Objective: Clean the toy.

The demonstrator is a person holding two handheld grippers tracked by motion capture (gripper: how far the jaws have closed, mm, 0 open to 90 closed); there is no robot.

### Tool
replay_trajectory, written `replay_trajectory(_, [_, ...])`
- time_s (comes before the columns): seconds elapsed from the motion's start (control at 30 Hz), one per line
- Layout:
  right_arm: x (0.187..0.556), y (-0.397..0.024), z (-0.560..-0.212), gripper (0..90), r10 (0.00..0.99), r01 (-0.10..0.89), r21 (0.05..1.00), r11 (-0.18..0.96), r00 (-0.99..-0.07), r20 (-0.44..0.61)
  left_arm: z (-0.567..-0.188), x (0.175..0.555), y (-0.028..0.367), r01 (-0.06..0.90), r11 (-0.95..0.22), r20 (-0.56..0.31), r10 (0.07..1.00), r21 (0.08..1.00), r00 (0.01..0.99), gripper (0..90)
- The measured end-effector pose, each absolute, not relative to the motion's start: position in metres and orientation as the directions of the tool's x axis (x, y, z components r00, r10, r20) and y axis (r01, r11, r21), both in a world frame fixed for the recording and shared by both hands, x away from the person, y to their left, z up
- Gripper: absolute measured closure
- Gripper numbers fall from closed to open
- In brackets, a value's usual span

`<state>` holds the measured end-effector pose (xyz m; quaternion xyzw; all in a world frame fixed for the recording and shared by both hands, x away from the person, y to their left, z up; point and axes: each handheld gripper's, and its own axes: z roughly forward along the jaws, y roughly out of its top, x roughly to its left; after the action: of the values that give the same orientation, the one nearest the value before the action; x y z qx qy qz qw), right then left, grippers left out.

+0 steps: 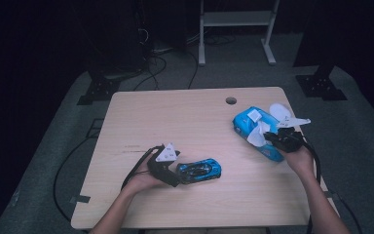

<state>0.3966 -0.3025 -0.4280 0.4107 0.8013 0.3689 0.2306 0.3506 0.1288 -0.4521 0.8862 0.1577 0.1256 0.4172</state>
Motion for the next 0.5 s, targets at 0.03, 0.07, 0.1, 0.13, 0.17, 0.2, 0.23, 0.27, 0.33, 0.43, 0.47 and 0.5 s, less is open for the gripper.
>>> replay_trajectory(0.03, [0.397,-0.303,-0.428,85.6,0.828,0.488,0.781,0.39,-0.556,-0.066,-0.452,0.351,0.129,0.175,-0.602,0.091,0.384,0.779,0.919,9.2])
replay_trajectory(0.07, [0.395,-0.304,-0.426,85.7,0.828,0.484,0.788,0.381,-0.557,-0.059,-0.452,0.351,0.129,0.174,-0.601,0.092,0.386,0.78,0.918,9.2])
replay_trajectory(0.1, [0.395,-0.304,-0.426,85.7,0.828,0.484,0.788,0.381,-0.557,-0.059,-0.452,0.351,0.129,0.174,-0.601,0.092,0.386,0.78,0.918,9.2])
replay_trajectory(0.13, [0.394,-0.305,-0.423,85.7,0.829,0.476,0.799,0.368,-0.558,-0.049,-0.452,0.351,0.13,0.175,-0.598,0.093,0.39,0.782,0.916,9.2])
replay_trajectory(0.17, [0.394,-0.305,-0.423,85.7,0.829,0.476,0.799,0.368,-0.558,-0.049,-0.452,0.351,0.13,0.175,-0.598,0.093,0.39,0.782,0.916,9.2])
replay_trajectory(0.2, [0.392,-0.305,-0.419,85.7,0.827,0.467,0.808,0.358,-0.56,-0.043,-0.452,0.351,0.13,0.177,-0.596,0.091,0.391,0.784,0.916,9.2])
replay_trajectory(0.23, [0.392,-0.305,-0.419,85.7,0.827,0.467,0.808,0.358,-0.56,-0.043,-0.452,0.351,0.13,0.177,-0.596,0.091,0.391,0.784,0.916,9.2])
replay_trajectory(0.27, [0.39,-0.306,-0.416,85.7,0.825,0.459,0.819,0.345,-0.564,-0.031,-0.452,0.351,0.131,0.176,-0.597,0.092,0.391,0.783,0.916,9.2])
replay_trajectory(0.33, [0.387,-0.306,-0.413,85.7,0.821,0.449,0.826,0.341,-0.57,-0.029,-0.452,0.351,0.131,0.175,-0.603,0.093,0.387,0.779,0.917,9.2])
replay_trajectory(0.43, [0.384,-0.306,-0.408,85.8,0.816,0.436,0.836,0.334,-0.577,-0.025,-0.453,0.352,0.131,0.173,-0.606,0.096,0.385,0.776,0.918,9.2])
replay_trajectory(0.47, [0.383,-0.306,-0.406,85.8,0.815,0.434,0.836,0.336,-0.579,-0.027,-0.453,0.352,0.131,0.173,-0.607,0.097,0.385,0.776,0.918,9.2])
replay_trajectory(0.5, [0.383,-0.306,-0.406,85.8,0.815,0.434,0.836,0.336,-0.579,-0.027,-0.453,0.352,0.131,0.173,-0.607,0.097,0.385,0.776,0.918,9.2])
